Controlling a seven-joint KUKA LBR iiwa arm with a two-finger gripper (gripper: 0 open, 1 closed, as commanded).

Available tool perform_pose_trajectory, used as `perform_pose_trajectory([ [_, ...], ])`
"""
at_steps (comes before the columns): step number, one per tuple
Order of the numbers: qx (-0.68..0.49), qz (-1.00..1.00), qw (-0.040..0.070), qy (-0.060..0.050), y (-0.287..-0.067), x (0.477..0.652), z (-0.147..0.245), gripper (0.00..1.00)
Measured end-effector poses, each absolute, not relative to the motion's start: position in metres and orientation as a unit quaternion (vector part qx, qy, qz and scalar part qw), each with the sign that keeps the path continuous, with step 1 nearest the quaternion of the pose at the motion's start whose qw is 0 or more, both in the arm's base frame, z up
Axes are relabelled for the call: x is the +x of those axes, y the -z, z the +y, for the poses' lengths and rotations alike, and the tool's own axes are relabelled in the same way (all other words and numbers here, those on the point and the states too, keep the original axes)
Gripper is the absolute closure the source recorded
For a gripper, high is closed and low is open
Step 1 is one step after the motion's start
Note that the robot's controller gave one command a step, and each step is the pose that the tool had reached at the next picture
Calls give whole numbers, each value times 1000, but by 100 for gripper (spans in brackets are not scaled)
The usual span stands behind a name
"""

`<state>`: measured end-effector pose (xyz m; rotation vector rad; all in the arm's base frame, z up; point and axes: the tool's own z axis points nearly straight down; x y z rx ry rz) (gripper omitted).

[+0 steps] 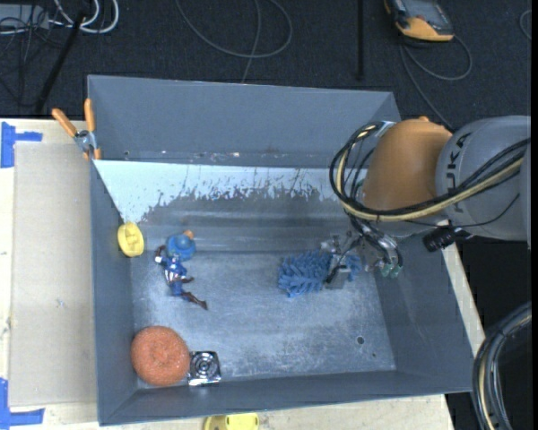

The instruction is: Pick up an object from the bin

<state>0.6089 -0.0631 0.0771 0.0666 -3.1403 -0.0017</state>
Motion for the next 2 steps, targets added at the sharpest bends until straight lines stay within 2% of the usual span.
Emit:
perform_pose_trajectory([
  [1, 9, -1000, -1, 0, -181, 619, -91, 100],
  [2, 9, -1000, -1, 0, -181, 619, -92, 100],
])
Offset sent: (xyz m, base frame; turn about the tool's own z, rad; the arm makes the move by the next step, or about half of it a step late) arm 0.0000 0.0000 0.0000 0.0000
